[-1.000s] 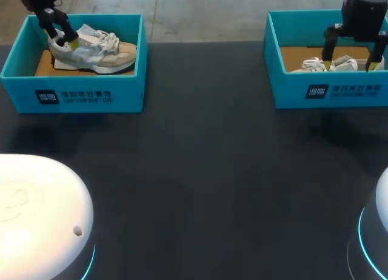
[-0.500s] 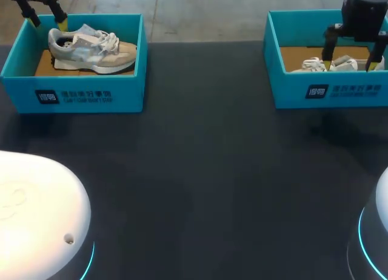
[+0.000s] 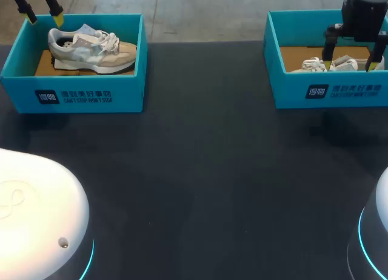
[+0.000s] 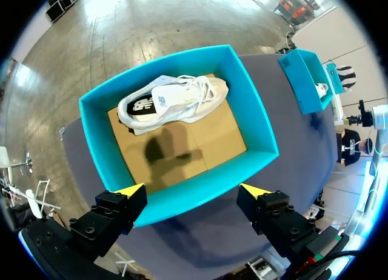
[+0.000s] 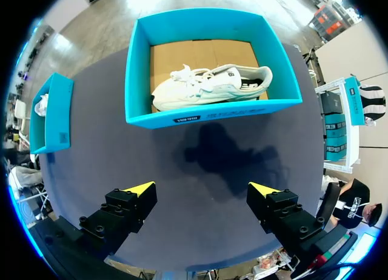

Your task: Take the shoe out of the shoebox, open the shoe tongue, remove and reinsert the insole, then place the shoe into the shoebox

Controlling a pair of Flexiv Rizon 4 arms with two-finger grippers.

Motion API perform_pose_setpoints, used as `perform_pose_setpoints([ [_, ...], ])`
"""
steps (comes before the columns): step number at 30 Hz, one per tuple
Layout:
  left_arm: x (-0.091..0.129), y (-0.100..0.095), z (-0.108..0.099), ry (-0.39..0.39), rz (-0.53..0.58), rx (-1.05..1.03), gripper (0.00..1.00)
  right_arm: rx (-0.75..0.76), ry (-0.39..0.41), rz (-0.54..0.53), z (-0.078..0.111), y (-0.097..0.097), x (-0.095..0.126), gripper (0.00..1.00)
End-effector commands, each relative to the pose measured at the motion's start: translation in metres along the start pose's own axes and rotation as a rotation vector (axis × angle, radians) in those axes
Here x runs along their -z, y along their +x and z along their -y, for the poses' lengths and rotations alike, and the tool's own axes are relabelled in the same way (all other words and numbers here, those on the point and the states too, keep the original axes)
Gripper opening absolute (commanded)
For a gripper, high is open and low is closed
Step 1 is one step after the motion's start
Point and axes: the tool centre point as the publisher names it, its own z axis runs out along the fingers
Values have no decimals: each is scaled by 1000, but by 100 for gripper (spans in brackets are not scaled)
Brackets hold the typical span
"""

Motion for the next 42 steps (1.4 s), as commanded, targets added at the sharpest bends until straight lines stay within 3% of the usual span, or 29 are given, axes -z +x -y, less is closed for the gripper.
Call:
perform_pose_setpoints([
  [1, 0, 0, 0, -1, 1, -1, 100, 0, -3, -2, 1, -1, -1, 100],
  [14, -6, -8, 10, -11, 30, 30, 100, 0, -3, -2, 1, -1, -1, 100],
  [33, -15, -91, 55, -39, 47, 99, 100, 0, -3, -2, 1, -1, -1, 100],
  [42, -30, -111, 76, -55, 48, 148, 100, 0, -3, -2, 1, -1, -1, 100],
])
